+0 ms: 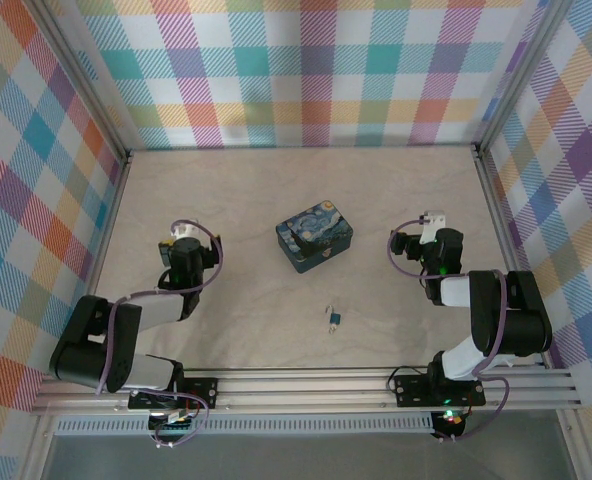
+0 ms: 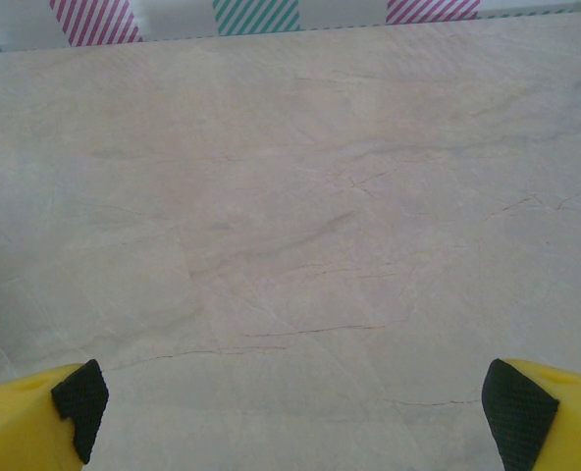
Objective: Unlock a padlock with a key
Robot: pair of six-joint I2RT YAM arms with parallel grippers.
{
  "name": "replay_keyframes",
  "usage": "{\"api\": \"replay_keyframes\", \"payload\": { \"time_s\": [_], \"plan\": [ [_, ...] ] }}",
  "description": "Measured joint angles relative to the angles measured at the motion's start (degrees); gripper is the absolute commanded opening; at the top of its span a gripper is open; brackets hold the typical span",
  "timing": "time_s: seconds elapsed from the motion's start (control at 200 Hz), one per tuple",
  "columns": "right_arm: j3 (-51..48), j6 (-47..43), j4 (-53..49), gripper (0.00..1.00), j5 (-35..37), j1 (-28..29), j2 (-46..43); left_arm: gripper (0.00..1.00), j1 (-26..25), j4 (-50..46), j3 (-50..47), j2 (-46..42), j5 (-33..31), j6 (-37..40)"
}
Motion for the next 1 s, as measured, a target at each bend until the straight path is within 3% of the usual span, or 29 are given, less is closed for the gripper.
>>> {"api": "replay_keyframes", "payload": {
  "time_s": [0.745, 0.885, 1.0],
  "plan": [
    [0.0, 0.0, 0.0, 1.0, 0.0, 0.0, 0.0, 1.0, 1.7, 23.6, -7.3, 9.5, 8.5, 3.1],
    [0.0, 0.0, 0.0, 1.0, 0.0, 0.0, 0.0, 1.0, 2.0, 23.8, -7.5, 9.5, 9.2, 3.1],
    [0.0, 0.0, 0.0, 1.0, 0.0, 0.0, 0.0, 1.0, 3.1, 16.5, -2.9, 9.6, 10.2, 2.5]
  ]
}}
